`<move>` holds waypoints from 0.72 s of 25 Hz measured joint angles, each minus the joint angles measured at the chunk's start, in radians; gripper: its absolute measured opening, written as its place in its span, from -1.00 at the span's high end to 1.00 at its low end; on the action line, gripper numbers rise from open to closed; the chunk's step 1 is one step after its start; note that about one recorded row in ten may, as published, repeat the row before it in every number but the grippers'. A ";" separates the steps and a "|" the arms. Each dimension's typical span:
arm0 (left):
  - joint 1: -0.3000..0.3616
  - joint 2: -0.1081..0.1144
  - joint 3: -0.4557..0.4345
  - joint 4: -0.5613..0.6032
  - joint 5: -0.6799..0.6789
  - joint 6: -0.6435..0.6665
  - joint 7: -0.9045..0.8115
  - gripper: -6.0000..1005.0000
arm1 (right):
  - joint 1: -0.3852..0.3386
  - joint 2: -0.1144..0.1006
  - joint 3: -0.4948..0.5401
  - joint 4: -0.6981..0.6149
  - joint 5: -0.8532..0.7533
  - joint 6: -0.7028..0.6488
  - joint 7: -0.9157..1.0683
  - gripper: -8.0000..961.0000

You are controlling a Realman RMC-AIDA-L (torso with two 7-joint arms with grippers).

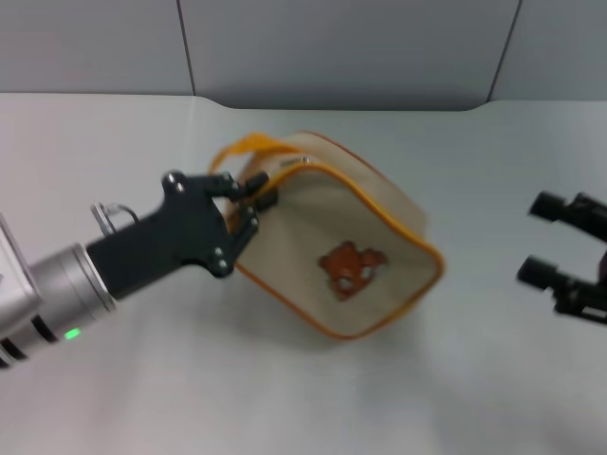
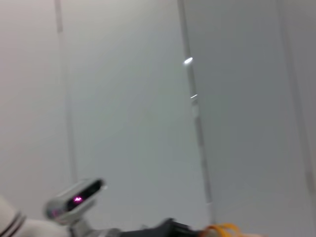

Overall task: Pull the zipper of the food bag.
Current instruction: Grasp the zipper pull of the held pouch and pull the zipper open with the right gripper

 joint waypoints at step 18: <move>0.007 0.006 0.041 0.166 0.009 0.056 -0.004 0.78 | 0.118 0.052 0.176 0.673 0.260 0.353 -1.168 -0.73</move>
